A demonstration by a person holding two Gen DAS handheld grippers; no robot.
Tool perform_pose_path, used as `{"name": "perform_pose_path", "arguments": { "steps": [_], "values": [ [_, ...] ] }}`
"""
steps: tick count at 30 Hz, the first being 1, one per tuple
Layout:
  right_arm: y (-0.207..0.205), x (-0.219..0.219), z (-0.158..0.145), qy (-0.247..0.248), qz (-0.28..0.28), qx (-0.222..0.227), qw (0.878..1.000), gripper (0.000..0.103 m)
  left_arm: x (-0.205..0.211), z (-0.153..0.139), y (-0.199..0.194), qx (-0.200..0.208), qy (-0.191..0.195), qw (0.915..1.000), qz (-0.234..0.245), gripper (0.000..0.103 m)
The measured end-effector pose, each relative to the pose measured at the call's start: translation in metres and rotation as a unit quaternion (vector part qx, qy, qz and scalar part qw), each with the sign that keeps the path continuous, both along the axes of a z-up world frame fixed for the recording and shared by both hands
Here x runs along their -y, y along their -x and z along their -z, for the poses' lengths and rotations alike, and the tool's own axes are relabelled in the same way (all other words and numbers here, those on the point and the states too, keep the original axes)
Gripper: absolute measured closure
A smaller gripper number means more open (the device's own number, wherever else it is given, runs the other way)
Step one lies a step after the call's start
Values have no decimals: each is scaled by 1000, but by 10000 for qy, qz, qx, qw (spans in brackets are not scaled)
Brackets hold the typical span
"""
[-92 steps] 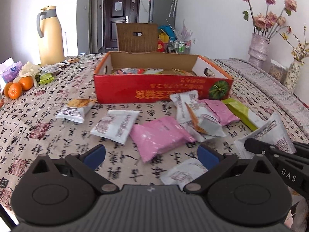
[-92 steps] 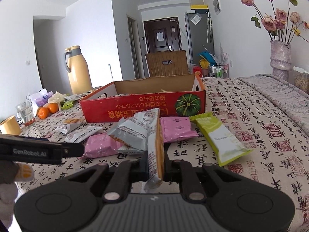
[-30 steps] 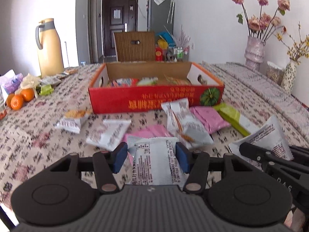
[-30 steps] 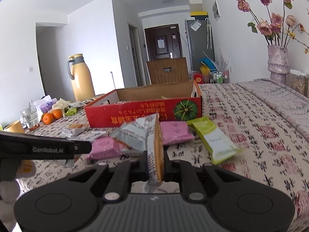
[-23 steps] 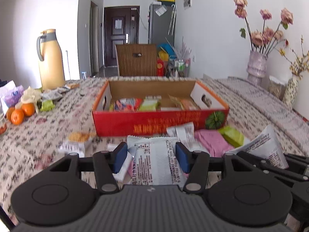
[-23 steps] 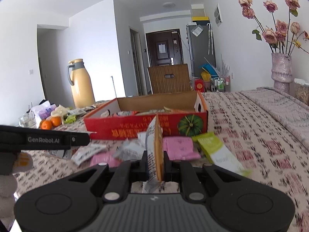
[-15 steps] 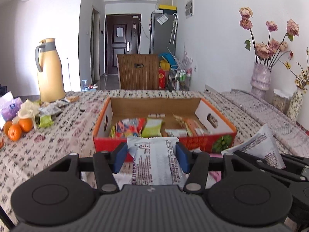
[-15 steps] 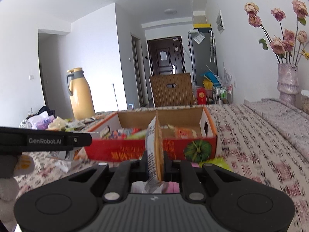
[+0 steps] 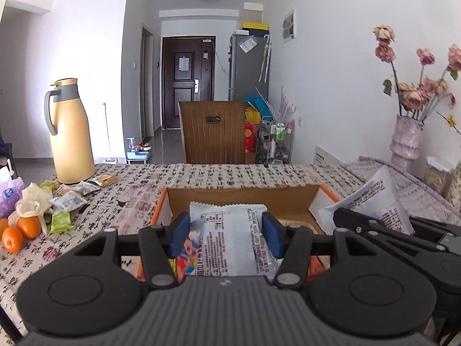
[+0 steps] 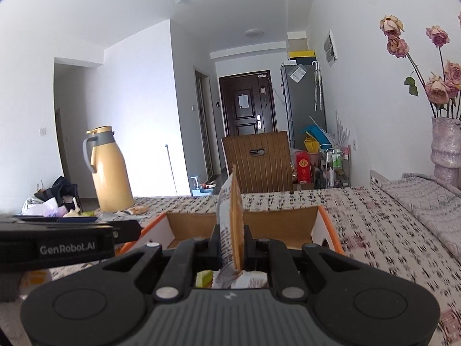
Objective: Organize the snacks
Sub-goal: 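Carry both white packets into the red box and open both tools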
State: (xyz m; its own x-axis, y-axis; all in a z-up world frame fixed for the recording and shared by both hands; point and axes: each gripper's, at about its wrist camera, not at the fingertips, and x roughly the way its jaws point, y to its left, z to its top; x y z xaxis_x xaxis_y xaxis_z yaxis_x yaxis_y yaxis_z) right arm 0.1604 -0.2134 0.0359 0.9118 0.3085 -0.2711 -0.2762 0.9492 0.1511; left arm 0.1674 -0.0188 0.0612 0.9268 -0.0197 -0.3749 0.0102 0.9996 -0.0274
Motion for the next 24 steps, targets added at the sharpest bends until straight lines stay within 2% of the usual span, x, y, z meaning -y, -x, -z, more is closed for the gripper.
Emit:
{"name": "perform_pose_path", "arguments": {
  "steps": [6, 12, 15, 24],
  "values": [
    [-40, -4, 1, -39, 218, -41, 9997, 91, -6, 0, -38, 6, 100, 9998, -194, 47],
    [-63, 0, 29, -74, 295, -357, 9989, 91, -14, 23, -58, -77, 122, 9997, -217, 47],
    [-67, -4, 39, 61, 255, -550, 9981, 91, -18, 33, -63, -234, 134, 9996, -109, 47],
    [-63, -8, 42, 136, 227, -636, 9976, 88, -19, 39, -61, -233, 166, 9994, -190, 45]
  ]
}}
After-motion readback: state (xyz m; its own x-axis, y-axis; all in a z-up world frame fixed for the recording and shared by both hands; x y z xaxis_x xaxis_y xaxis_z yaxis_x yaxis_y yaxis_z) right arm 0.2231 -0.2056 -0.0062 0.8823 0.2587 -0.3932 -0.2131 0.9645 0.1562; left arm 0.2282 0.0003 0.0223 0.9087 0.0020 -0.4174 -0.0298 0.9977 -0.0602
